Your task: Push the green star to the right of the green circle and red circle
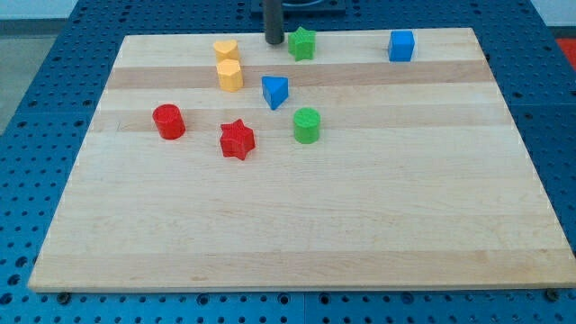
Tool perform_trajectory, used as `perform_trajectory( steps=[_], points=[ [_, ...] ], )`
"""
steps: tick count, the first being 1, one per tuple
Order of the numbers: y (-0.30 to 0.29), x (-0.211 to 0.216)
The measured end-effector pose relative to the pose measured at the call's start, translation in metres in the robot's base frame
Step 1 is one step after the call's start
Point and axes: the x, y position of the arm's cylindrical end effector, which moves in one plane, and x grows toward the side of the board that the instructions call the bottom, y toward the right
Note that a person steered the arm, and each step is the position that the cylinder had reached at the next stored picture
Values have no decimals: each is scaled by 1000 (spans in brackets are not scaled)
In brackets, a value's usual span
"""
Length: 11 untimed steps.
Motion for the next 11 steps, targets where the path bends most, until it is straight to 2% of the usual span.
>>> perform_trajectory(
  steps=[1, 2, 3, 4, 5, 6, 8, 9, 10, 11],
  points=[
    [56, 10],
    [82, 57],
    [46, 86],
    [31, 85],
    [52, 131],
    [47, 170],
    [33, 161],
    [3, 204],
    [-45, 195],
    [-43, 150]
  ],
)
